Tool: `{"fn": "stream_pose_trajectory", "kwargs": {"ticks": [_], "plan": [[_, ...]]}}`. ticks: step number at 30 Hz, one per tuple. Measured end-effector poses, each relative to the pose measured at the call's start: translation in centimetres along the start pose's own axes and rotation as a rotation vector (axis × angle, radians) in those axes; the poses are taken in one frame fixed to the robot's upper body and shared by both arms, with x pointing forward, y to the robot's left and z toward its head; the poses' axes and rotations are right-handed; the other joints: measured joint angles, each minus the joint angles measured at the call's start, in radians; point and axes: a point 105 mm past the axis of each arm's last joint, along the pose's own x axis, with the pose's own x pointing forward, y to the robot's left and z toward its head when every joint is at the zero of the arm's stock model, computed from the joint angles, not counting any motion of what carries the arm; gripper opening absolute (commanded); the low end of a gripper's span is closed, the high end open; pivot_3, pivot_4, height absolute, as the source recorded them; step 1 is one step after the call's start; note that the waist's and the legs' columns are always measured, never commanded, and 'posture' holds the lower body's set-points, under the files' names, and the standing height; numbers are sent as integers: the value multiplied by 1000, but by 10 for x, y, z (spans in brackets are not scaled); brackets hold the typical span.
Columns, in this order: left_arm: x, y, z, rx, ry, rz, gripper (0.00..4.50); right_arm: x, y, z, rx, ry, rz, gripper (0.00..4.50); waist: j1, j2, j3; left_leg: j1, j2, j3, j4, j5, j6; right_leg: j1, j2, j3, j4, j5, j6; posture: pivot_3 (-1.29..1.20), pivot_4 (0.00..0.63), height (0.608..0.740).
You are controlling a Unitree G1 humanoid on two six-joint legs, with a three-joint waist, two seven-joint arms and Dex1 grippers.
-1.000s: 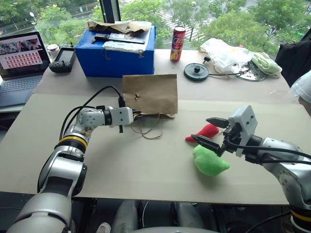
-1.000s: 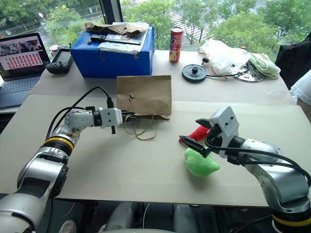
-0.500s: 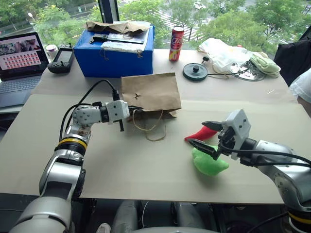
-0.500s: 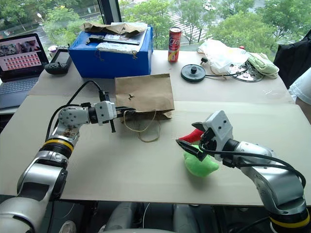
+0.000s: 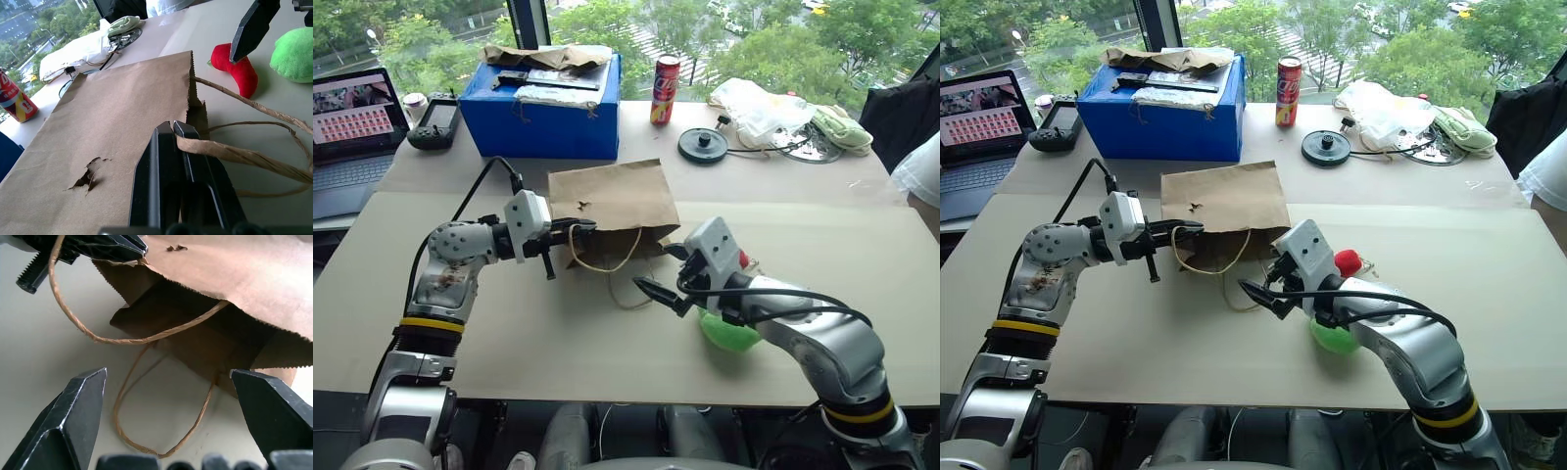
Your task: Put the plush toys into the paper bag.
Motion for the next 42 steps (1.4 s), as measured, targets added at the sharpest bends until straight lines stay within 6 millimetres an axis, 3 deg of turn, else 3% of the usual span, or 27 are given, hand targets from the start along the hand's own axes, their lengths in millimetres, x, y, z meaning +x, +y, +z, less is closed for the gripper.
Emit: {"fn": "stream_pose_trajectory", "kwargs": {"ticks": [2, 10, 15, 19, 23, 42], "plan": [[1, 0, 3, -17, -12, 5, 0, 5, -1, -4, 24, 7, -22, 2857, -1, 0, 0, 0, 0, 0, 0, 0, 0, 0, 0, 0, 0, 0, 0, 0, 150, 739], [5, -1, 7, -54, -18, 11, 0, 34, -10, -4, 76, -16, -106, 129, -6, 0, 0, 1, 0, 0, 0, 0, 0, -1, 1, 0, 1, 0, 0, 0, 150, 739], [8, -2, 11, -72, -40, 15, 0, 54, -23, -12, 107, -15, -190, 129, -6, 0, 0, 0, 0, 0, 0, 0, -1, -1, 1, 1, 1, 0, 0, 0, 150, 739], [9, 0, 17, -99, -68, 38, 0, 67, -33, -29, 103, 45, -259, 129, -6, 0, 0, 0, 0, 1, -1, 0, -1, -1, 1, 1, 1, 0, 0, 0, 150, 739], [6, 7, 21, -161, -93, 88, 0, 74, -31, -44, 88, 109, -270, 129, -7, 0, 0, 0, 0, 0, -2, 0, -1, -1, 0, 1, 2, 0, 0, 0, 150, 739], [-1, 33, 39, -306, -177, 239, 0, 81, -22, -47, -40, 148, -244, 129, -11, 0, -2, 4, 0, 0, -3, 1, -2, 0, 1, 1, 2, 0, -1, 0, 150, 739]]}}
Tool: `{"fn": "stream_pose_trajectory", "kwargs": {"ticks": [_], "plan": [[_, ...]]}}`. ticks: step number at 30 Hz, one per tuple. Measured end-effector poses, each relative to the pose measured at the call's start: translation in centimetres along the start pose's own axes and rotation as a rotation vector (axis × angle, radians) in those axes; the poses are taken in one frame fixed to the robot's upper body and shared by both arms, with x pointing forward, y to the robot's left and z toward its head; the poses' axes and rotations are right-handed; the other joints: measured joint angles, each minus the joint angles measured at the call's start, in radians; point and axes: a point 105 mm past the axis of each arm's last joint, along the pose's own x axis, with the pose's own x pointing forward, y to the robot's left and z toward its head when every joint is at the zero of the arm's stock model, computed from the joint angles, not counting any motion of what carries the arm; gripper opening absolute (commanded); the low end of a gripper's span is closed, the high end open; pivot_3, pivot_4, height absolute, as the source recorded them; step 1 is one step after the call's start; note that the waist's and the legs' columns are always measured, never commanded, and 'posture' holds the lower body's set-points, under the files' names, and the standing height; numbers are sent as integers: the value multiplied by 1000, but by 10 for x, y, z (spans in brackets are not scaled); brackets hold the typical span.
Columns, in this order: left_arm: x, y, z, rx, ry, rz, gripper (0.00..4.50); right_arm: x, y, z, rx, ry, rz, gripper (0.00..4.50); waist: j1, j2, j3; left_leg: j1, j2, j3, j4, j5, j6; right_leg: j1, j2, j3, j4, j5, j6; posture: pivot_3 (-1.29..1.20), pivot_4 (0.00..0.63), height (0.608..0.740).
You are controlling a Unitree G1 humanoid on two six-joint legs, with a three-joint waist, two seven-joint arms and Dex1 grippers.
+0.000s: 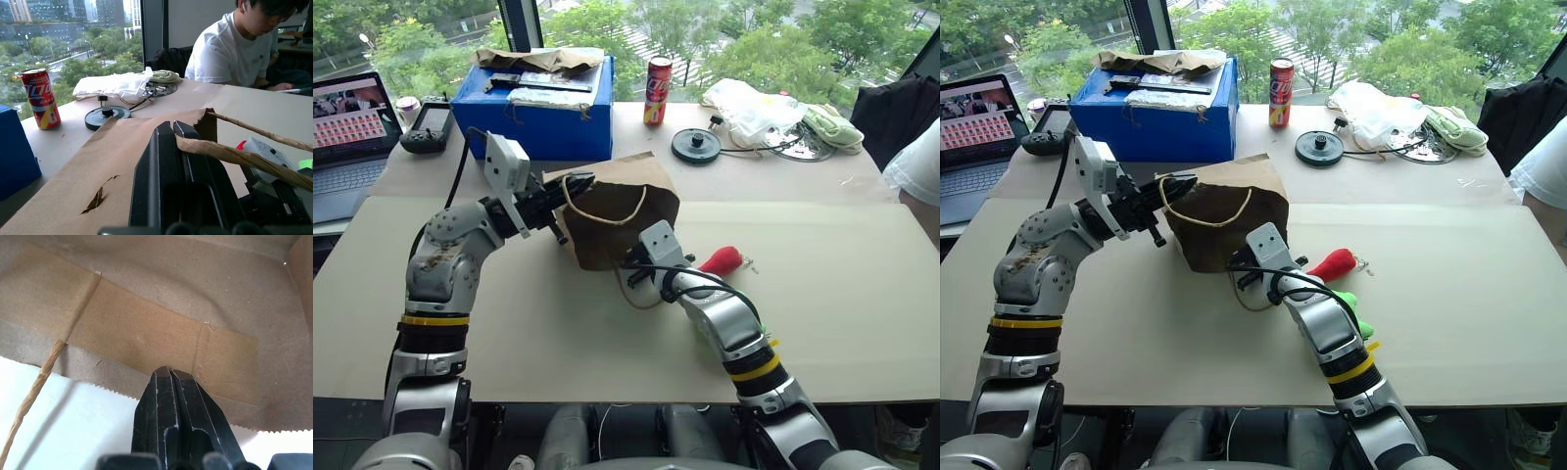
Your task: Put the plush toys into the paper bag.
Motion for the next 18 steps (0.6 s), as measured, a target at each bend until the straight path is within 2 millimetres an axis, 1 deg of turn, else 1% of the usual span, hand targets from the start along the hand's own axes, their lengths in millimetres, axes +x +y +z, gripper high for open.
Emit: {"fn": "stream_pose_trajectory", "kwargs": {"ticks": [3, 5, 8, 12, 13, 14, 15, 17, 18], "plan": [[0, 0, -1, 1, 2, 0, 0, 0, -1, 0, -3, 1, 2, 129, 1, 0, 0, 0, 0, 0, 0, 0, 0, 0, 0, 0, 0, 0, 0, 0, 150, 739], [0, -2, -4, 9, 15, -6, 0, -1, -2, 1, 29, -3, 2, 129, 1, 0, 0, 0, 0, 0, 0, 0, 0, 0, 0, 0, 0, 0, 0, 0, 150, 739], [1, -7, -15, 18, 53, -28, 0, -4, -4, 1, 147, -13, 12, 129, 2, 0, 0, -1, 0, 0, -1, 0, 0, -1, 0, 0, 0, 0, 0, 0, 150, 739], [1, -8, -19, 14, 54, -26, 0, -13, -8, 0, 235, -18, 23, 129, 4, 0, 0, -2, 0, 0, -1, 0, 0, -2, -1, 0, 0, 0, 0, 0, 150, 739], [1, -8, -18, 22, 52, -24, 0, -17, -10, 0, 240, -20, 22, 617, 4, 0, 0, -2, 0, 0, -1, 0, 0, -2, -1, 0, 0, 0, 0, 0, 150, 739], [1, -7, -19, 27, 56, -23, 0, -20, -14, 2, 253, -31, 16, 739, 5, 0, 0, -2, 0, 0, -1, 0, 0, -2, -1, 0, 0, 0, 0, 0, 150, 739], [0, -6, -20, 27, 60, -20, 0, -26, -17, 6, 276, -54, 12, 1028, 6, 0, 0, -2, 0, 0, -1, 0, 0, -2, -2, 0, -1, 0, 0, 0, 150, 739], [0, -6, -22, 29, 66, -17, 0, -38, -25, 15, 297, -95, -3, 1720, 6, 0, 0, -3, 0, 0, -1, 0, 0, -2, -1, 0, -1, 0, 0, 0, 150, 739], [0, -6, -23, 33, 66, -18, 0, -44, -31, 20, 299, -115, -17, 2135, 6, 0, 0, -3, 0, 0, -1, 0, 0, -2, -1, 0, -1, 0, 0, 0, 150, 739]]}}
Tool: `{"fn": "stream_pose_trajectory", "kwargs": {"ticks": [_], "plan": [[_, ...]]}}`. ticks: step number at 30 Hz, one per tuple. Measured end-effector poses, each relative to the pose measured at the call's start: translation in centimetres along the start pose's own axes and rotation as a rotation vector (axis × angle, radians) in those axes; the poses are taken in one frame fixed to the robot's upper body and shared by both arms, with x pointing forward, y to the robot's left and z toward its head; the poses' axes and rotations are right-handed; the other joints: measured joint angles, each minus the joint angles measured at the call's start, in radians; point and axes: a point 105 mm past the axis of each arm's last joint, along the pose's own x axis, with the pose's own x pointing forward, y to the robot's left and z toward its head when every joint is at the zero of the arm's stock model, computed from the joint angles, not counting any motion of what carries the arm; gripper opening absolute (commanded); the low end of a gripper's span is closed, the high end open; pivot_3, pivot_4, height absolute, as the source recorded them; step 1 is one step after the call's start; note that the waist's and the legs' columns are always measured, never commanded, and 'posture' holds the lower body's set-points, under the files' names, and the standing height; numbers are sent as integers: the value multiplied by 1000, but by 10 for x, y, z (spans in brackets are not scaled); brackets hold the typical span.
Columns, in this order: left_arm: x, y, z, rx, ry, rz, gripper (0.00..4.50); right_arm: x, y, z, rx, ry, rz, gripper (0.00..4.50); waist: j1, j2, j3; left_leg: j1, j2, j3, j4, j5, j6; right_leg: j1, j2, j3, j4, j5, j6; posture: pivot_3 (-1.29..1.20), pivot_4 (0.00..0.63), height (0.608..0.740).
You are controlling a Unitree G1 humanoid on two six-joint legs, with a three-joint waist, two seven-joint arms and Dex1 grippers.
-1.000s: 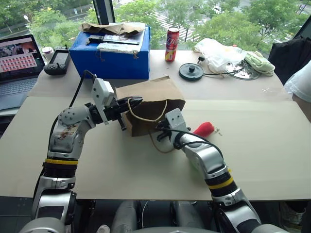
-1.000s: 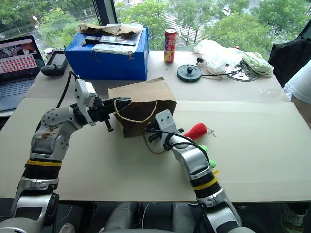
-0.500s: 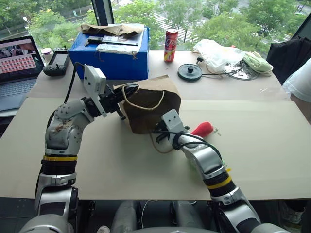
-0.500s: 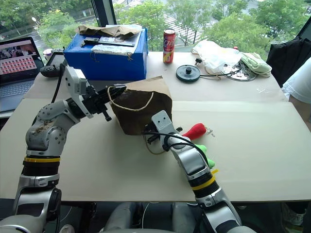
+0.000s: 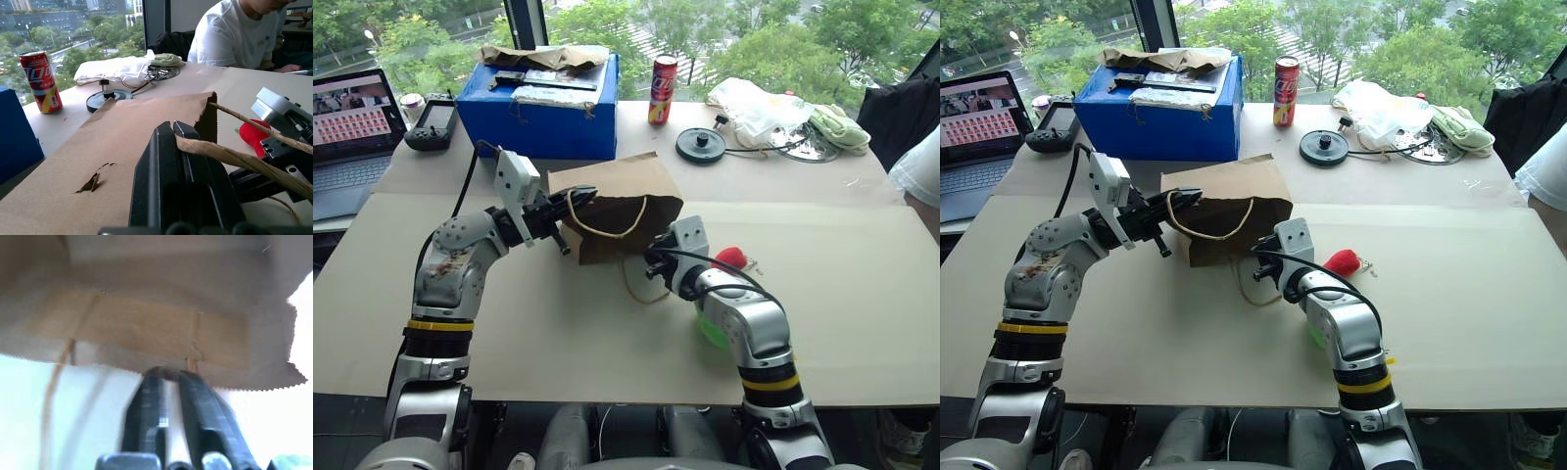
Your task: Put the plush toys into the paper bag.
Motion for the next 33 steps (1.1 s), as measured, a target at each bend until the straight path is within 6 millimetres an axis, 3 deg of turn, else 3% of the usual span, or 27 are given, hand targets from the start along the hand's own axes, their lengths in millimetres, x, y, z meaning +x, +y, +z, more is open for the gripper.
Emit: {"fn": "stream_pose_trajectory", "kwargs": {"ticks": [3, 7, 13, 19, 24, 30, 31, 32, 33], "plan": [[1, 0, -1, -4, -2, -3, 0, -20, -21, 12, -50, -24, -63, 3184, 3, 0, 0, 0, 0, 0, 0, 0, 0, 0, -1, -1, -1, 0, 0, 0, 150, 739], [2, -1, -2, -12, -4, -7, 0, -51, -50, 13, -145, 26, -108, 4481, 2, 0, 0, 0, -1, 0, -1, 0, 0, 0, -1, 0, -4, 0, 0, 0, 150, 739], [5, -2, -1, -15, -11, -14, 0, -83, -82, 19, -460, 214, -60, 4481, -2, 0, 0, 0, 0, 0, -2, 0, 0, 2, 1, 0, -8, 0, 0, 0, 150, 739], [9, -3, -2, -20, -18, -28, 0, -72, -96, -7, -560, 411, 101, 4481, -2, 0, 1, 0, -1, 0, -2, 0, 1, 1, 2, 1, -9, 0, 0, 0, 150, 739], [9, -3, -1, -13, -23, -26, 0, -58, -117, -11, -589, 455, 97, 4481, 2, -1, 1, -1, -1, 0, -1, 0, 1, 1, 1, 1, -9, 0, 0, 0, 150, 739], [8, -3, -2, -14, -20, -23, 0, -48, -119, -20, -539, 471, 128, 4481, 4, -1, 1, -2, -1, 0, -1, 0, 1, 1, 1, 0, -9, 0, 0, 0, 150, 739], [8, -3, -2, -15, -19, -22, 0, -48, -119, -20, -535, 472, 133, 3972, 4, -1, 1, -2, -1, 0, -1, 0, 1, 2, 1, 0, -10, 0, 0, 0, 150, 739], [8, -3, -3, -15, -17, -22, 0, -48, -118, -21, -532, 473, 141, 3858, 4, -1, 1, -1, -1, 0, -1, 0, 1, 1, 1, 0, -9, 0, 0, 0, 150, 739], [7, -3, -3, -15, -16, -21, 0, -47, -117, -22, -528, 473, 150, 3458, 4, -1, 1, -1, 0, 0, -1, 0, 1, 1, 1, 0, -9, 0, 0, 0, 150, 739]]}}
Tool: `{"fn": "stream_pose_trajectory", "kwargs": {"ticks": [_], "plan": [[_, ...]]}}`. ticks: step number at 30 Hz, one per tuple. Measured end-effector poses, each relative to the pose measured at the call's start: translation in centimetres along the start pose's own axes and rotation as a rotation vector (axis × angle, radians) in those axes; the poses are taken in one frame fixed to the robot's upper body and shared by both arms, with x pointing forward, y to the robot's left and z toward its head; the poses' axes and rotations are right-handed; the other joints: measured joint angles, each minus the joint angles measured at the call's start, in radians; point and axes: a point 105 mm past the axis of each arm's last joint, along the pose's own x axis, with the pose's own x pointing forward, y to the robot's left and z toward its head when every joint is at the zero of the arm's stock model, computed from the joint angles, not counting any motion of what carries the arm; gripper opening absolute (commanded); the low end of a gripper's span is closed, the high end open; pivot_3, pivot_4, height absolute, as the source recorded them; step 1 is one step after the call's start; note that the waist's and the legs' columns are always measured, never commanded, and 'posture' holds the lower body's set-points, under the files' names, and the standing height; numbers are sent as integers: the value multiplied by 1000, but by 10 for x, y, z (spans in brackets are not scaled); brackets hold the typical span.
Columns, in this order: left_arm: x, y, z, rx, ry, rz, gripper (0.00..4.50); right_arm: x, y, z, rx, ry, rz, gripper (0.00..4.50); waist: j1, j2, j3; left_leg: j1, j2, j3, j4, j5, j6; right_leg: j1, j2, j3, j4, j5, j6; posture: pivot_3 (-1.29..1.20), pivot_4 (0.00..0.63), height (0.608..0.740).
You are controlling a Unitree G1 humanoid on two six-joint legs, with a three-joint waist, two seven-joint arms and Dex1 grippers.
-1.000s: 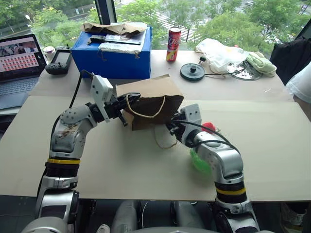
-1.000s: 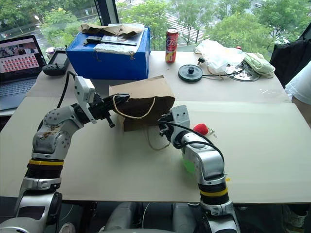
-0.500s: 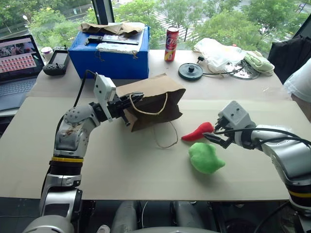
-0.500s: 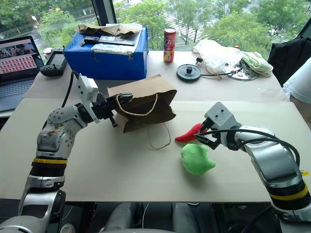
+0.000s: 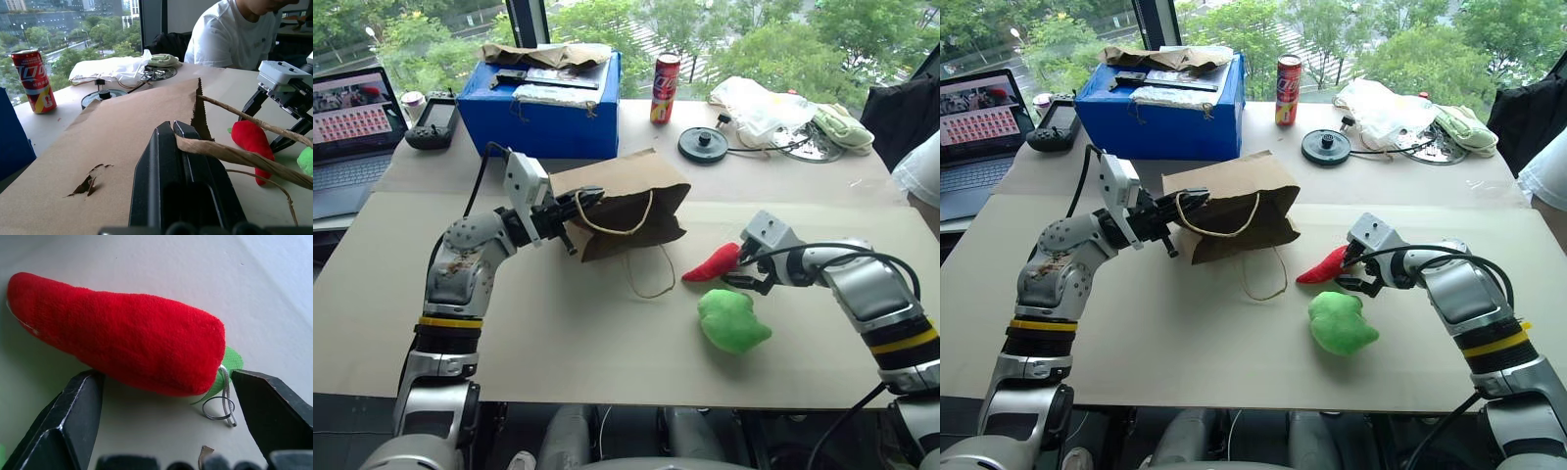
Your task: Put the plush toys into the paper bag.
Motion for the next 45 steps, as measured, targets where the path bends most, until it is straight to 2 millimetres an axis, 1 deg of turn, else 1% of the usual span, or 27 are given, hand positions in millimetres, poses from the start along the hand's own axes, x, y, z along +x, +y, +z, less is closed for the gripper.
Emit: {"fn": "stream_pose_trajectory", "kwargs": {"ticks": [4, 8, 9, 10, 19, 23, 26, 31, 34, 37, 39, 42, 45], "plan": [[0, 0, 0, 1, 1, 2, 0, 1, 5, 0, -2, -4, 28, 2044, 0, 0, 0, 0, 0, 0, 0, 0, 0, 0, 0, 0, 0, 0, 0, 0, 150, 739], [-1, 1, 0, 3, 3, 3, 0, 4, 9, 2, 4, -18, 34, 723, 0, 0, 0, 0, 0, 0, 0, 0, 0, 0, 0, 0, 1, 0, 0, 0, 150, 739], [-1, 1, 0, 3, 3, 3, 0, 5, 9, 3, 5, -22, 34, 321, 0, 0, 0, 0, 0, 0, 0, 0, 0, 0, 0, 0, 1, 0, 0, 0, 150, 739], [-1, 1, 0, 3, 3, 3, 0, 6, 9, 3, 10, -24, 27, 57, 0, 0, 0, 0, 0, 0, 0, 0, 0, 0, 0, 0, 1, 0, 0, 0, 150, 739], [-1, 1, 0, 6, 6, 2, 0, 3, 6, 0, 47, -28, -4, 57, 1, 0, 0, 0, 0, 0, 0, 0, 0, 0, 0, 0, 1, 0, 0, 0, 150, 739], [-1, 1, 0, 6, 6, 2, 0, 0, 11, 10, 47, -71, 8, 57, 0, 0, 0, 0, 0, 0, 0, 0, 0, 0, 0, 0, 1, 0, 0, 0, 150, 739], [-1, 1, 0, 6, 7, 2, 0, -10, 9, 17, 85, -117, -8, 57, 2, 0, 0, 0, 0, 0, 0, 0, 0, 0, 0, 0, 1, 0, 0, 0, 150, 739], [-1, 1, 0, 5, 7, 2, 0, -31, 3, 34, 128, -200, -59, 57, 7, 0, 0, 0, 0, 0, 0, 0, 0, 0, 0, 0, 1, 0, 0, 0, 150, 739], [-1, 1, 0, 5, 7, 2, 0, -44, 4, 46, 150, -254, -65, 57, 8, 0, 0, 0, 0, 0, 0, 0, 0, 0, 0, 0, 1, 0, 0, 0, 150, 739], [-1, 1, 0, 5, 7, 2, 0, -55, 9, 64, 151, -311, -60, 57, 6, 0, 0, 0, 0, 0, 0, 0, 0, 0, 0, 0, 1, 0, 0, 0, 150, 739], [-1, 1, 0, 4, 5, 1, 0, -60, 13, 83, 153, -368, -50, 57, 4, 0, 0, 0, 0, 0, 0, 0, 0, 0, 0, 0, 1, 0, 0, 0, 150, 739], [1, 1, 1, -1, -1, 0, 0, -62, 20, 99, 182, -420, -35, 57, 6, 0, 0, 0, 0, -1, 0, 0, 0, 0, 0, 0, 1, 0, 0, 0, 150, 739], [2, 1, 2, -11, 0, 2, 0, -55, 24, 102, 245, -428, -26, 57, 7, 0, 0, 0, 0, 0, 0, 0, 0, 0, -1, 0, 1, 0, 0, 0, 150, 739]]}}
